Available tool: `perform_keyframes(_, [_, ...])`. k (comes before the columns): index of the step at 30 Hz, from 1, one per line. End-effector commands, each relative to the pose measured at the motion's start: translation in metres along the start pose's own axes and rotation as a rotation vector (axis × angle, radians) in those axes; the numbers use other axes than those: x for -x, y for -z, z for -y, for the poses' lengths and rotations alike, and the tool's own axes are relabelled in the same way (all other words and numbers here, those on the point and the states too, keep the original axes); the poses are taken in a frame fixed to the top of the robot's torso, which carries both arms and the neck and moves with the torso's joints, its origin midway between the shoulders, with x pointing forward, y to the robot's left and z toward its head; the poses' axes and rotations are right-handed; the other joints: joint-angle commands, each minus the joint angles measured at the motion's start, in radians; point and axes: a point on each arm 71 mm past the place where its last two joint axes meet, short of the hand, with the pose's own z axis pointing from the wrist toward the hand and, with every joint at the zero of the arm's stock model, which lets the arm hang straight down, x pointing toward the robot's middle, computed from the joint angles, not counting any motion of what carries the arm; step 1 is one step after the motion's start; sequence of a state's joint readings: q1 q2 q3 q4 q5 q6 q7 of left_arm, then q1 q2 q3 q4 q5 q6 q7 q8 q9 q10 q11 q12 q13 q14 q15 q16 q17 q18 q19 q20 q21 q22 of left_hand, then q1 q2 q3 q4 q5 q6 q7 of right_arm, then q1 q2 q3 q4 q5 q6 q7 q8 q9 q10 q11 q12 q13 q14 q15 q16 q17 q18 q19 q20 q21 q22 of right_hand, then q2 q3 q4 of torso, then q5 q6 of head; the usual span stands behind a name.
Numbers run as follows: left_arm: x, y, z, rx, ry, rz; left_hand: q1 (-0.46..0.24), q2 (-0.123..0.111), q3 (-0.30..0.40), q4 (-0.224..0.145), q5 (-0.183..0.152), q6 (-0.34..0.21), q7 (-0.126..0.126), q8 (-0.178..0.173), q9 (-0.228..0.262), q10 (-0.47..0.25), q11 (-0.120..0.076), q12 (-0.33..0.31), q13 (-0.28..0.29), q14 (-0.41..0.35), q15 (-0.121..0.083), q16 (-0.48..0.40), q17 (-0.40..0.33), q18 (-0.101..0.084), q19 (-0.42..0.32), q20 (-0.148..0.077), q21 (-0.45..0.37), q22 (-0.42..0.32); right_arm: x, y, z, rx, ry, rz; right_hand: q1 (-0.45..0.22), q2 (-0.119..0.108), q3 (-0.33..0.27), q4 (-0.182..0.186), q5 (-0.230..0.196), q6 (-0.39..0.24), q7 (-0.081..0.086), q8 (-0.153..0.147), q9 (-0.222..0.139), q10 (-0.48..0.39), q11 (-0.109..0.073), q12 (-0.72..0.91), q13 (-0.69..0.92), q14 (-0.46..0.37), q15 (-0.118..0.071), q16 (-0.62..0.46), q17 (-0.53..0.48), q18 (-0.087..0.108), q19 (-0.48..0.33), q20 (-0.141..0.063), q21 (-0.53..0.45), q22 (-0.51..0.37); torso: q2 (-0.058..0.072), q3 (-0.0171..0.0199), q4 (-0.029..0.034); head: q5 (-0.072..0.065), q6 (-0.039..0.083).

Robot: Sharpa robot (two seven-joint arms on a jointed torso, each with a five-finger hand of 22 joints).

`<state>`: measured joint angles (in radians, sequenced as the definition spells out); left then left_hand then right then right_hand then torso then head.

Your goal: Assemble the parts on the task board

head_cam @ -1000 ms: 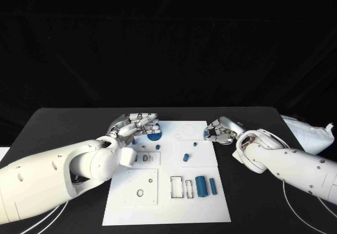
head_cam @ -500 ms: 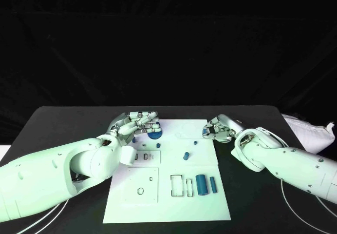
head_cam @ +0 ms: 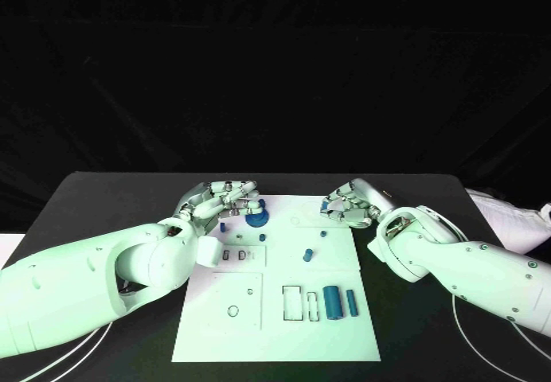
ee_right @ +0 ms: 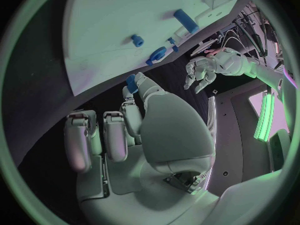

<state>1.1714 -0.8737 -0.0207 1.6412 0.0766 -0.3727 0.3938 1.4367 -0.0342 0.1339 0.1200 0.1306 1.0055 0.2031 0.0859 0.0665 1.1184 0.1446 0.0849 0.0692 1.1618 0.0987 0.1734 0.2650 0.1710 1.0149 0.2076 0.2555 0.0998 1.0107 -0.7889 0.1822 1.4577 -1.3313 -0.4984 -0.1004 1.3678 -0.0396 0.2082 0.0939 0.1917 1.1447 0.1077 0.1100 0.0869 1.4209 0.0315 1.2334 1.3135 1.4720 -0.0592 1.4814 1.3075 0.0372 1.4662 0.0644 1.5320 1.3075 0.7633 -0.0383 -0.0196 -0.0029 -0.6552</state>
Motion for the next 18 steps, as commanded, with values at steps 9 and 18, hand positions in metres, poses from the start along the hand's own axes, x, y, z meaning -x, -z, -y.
perform_keyframes(9, [0.020, 0.000, 0.006, -0.068, -0.003, 0.058, -0.005, -0.005, 0.008, -0.001, -0.004, 0.001, 0.006, -0.005, -0.002, -0.001, 0.005, -0.005, -0.001, -0.003, -0.001, -0.003, 0.001, 0.011, 0.000, -0.001, -0.002, -0.001, -0.030, 0.004, -0.054, 0.070, 0.039, -0.108, -0.007, 0.000, 0.003, -0.002, 0.002, -0.007, -0.008, -0.016, 0.019, -0.008, -0.015, -0.056, 0.003, 0.061, 0.008, -0.020, 0.086, -0.010, 0.027, -0.005, -0.009, 0.152, -0.019, -0.0183, 0.0286, 0.053, -0.040])
perform_keyframes(18, [0.022, -0.001, 0.006, -0.070, 0.003, 0.066, -0.004, -0.005, 0.009, -0.003, -0.004, 0.000, 0.006, -0.005, -0.002, -0.001, 0.005, -0.006, -0.001, -0.003, -0.001, -0.004, 0.002, 0.011, 0.000, -0.001, -0.002, -0.001, -0.074, 0.005, -0.086, 0.134, 0.094, -0.202, -0.012, 0.001, 0.004, 0.000, 0.006, -0.010, -0.006, -0.019, 0.018, -0.013, -0.014, -0.068, -0.003, 0.060, 0.009, -0.024, 0.080, -0.007, 0.020, -0.003, -0.013, 0.143, -0.026, -0.0305, 0.0374, 0.060, -0.057])
